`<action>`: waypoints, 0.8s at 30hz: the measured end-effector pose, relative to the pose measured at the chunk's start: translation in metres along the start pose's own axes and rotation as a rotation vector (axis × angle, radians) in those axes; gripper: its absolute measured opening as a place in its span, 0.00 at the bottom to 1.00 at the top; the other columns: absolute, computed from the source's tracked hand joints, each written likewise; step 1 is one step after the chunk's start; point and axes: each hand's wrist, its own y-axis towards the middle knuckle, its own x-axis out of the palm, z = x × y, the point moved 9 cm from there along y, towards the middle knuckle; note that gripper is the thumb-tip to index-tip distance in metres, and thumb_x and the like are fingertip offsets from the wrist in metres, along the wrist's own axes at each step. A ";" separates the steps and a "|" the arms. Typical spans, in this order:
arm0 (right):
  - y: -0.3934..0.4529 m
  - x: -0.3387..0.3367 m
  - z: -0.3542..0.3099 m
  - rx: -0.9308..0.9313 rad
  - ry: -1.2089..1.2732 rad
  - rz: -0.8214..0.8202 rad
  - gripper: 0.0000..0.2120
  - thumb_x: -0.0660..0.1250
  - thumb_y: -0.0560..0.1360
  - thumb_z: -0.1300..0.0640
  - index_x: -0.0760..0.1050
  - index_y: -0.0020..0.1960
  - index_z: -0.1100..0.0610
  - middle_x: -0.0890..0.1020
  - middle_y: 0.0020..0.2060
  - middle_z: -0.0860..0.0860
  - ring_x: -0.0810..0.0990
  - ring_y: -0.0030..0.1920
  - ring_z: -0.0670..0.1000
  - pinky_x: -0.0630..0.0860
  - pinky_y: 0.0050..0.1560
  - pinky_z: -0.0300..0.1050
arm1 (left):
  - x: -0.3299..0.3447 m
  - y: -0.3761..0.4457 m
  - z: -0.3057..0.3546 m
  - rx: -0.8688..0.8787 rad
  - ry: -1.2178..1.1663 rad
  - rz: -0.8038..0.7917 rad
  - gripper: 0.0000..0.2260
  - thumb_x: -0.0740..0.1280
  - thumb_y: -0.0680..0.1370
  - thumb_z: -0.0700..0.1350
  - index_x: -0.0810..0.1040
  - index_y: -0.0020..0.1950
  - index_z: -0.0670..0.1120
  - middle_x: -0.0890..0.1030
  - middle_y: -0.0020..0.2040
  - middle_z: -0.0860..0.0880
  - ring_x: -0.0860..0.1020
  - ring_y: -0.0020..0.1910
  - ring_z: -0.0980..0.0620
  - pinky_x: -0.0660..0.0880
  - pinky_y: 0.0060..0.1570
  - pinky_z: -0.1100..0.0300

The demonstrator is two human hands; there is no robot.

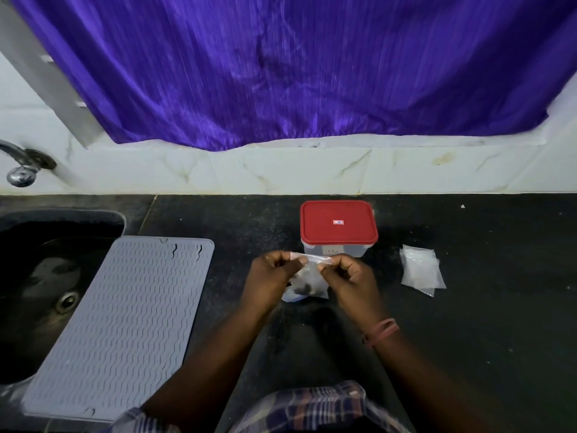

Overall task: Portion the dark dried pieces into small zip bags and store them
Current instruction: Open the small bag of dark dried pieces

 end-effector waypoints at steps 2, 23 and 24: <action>0.000 -0.001 0.000 0.006 0.023 0.001 0.04 0.70 0.77 0.60 0.82 0.44 0.56 0.84 0.39 0.49 0.82 0.40 0.44 0.76 0.41 0.36 | 0.006 0.000 -0.002 0.002 -0.038 -0.048 0.05 0.73 0.78 0.42 0.87 0.52 0.43 0.88 0.44 0.44 0.85 0.42 0.49 0.81 0.46 0.56; -0.011 -0.095 0.092 0.267 0.190 0.200 0.02 0.70 0.76 0.65 0.83 0.47 0.63 0.86 0.42 0.59 0.84 0.43 0.55 0.81 0.48 0.50 | 0.134 0.028 -0.047 -0.244 -0.157 -0.175 0.12 0.75 0.76 0.42 0.84 0.59 0.42 0.87 0.49 0.43 0.85 0.48 0.43 0.82 0.50 0.51; -0.008 -0.104 0.097 0.280 0.197 0.243 0.02 0.70 0.76 0.66 0.82 0.47 0.64 0.86 0.41 0.59 0.84 0.42 0.55 0.81 0.47 0.50 | 0.150 0.025 -0.053 -0.279 -0.145 -0.228 0.15 0.77 0.75 0.42 0.82 0.61 0.42 0.87 0.50 0.43 0.86 0.49 0.43 0.82 0.50 0.50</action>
